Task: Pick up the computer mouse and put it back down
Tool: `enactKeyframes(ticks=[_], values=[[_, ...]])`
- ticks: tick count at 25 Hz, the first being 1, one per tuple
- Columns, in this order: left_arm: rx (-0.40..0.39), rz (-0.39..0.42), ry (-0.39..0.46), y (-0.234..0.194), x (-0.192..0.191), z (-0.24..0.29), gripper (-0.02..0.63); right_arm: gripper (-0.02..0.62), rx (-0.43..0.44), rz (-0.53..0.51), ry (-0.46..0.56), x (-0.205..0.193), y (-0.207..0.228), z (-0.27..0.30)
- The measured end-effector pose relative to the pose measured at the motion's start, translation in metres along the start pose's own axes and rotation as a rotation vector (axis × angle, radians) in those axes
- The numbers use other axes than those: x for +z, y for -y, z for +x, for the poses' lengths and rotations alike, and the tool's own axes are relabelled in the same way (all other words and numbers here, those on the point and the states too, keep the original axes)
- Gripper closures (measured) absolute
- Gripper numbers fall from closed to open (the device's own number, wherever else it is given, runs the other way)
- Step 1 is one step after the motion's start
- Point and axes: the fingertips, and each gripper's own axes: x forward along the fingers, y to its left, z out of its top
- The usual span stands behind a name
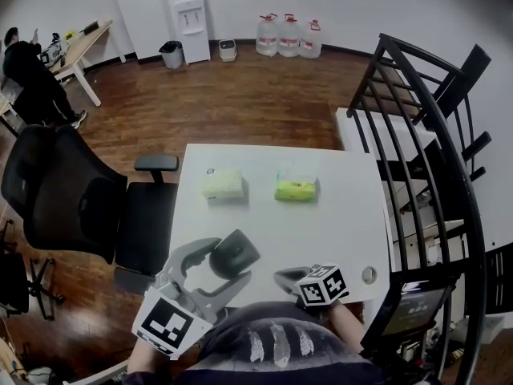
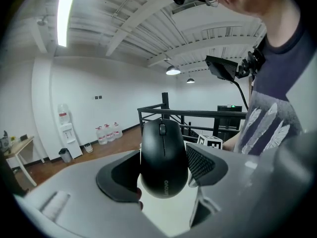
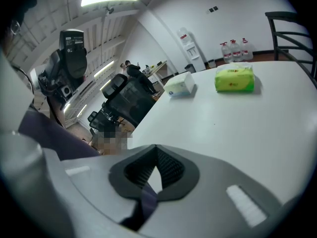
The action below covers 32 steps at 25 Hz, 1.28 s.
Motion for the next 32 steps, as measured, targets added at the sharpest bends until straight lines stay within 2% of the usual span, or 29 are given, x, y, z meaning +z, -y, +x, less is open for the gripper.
enactKeyframes(ticks=[7,11,16,21,32], values=[[0.000,0.016,0.031,-0.002,0.007,0.004,0.299,0.592,-0.009,0.008,0.006,0.003,0.007,-0.002],[0.011,-0.034,0.064,-0.005,0.013,0.009,0.301,0.592,-0.011,0.016,0.009,0.003,0.012,-0.004],[0.021,-0.041,0.052,-0.010,0.011,0.013,0.301,0.592,-0.012,0.023,0.013,0.003,0.014,-0.002],[0.030,-0.080,0.035,-0.015,0.005,0.013,0.301,0.592,-0.010,0.023,0.008,0.004,0.015,0.002],[0.014,-0.050,0.032,-0.007,0.012,0.018,0.301,0.592,-0.024,0.019,0.017,0.002,0.016,-0.004]])
